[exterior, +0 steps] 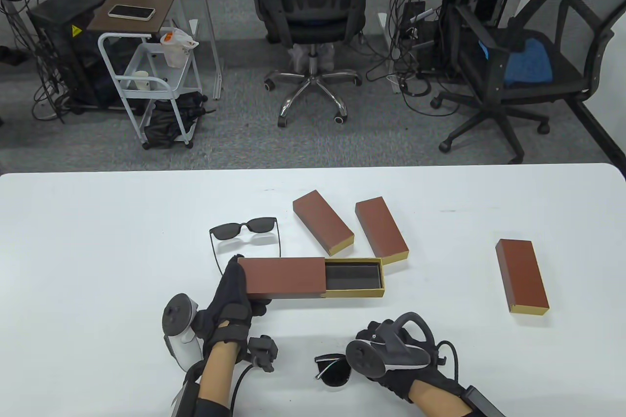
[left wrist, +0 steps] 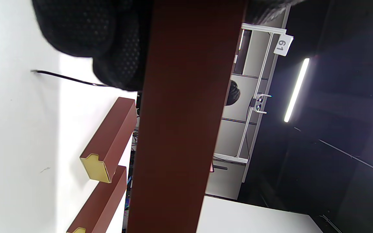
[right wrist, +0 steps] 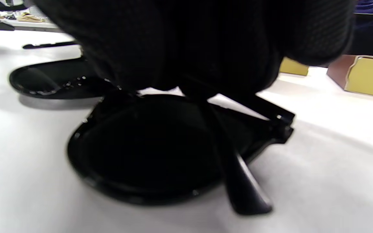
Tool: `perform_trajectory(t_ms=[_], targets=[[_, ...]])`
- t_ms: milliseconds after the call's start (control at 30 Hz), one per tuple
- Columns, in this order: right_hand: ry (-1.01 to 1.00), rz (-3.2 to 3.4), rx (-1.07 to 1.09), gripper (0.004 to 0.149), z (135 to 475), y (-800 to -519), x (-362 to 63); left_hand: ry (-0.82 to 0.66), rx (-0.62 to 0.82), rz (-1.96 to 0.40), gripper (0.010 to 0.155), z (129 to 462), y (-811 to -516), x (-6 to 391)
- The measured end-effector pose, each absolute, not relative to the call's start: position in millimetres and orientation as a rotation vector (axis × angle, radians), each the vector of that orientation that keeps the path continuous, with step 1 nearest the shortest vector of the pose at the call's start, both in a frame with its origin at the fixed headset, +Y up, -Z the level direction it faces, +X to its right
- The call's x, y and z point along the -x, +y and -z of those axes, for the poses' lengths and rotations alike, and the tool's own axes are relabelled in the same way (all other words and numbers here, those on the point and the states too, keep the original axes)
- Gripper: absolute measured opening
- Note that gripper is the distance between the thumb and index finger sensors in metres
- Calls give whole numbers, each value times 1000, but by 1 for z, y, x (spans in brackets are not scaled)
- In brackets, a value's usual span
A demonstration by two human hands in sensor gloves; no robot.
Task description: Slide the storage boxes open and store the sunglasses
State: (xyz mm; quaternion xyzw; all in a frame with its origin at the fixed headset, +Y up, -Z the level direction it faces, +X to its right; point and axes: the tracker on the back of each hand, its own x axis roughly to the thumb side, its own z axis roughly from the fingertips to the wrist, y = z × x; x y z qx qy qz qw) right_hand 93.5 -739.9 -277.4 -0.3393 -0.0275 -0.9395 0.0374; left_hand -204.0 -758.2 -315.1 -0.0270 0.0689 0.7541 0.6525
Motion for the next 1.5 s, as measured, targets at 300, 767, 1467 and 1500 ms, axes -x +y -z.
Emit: perform_trajectory(t_ms=[300, 767, 1467, 1500], targets=[[95, 2894, 960, 39, 283, -667, -115, 148, 69, -1668, 69, 316, -758, 198], [336, 2644, 597, 38, 302, -593, -121, 99, 142, -1678, 69, 316, -760, 184], [224, 2696, 624, 37, 310, -593, -96, 11, 202, -1676, 69, 314, -752, 165], [213, 2706, 623, 36, 311, -594, -95, 8, 203, -1671, 69, 313, -751, 164]])
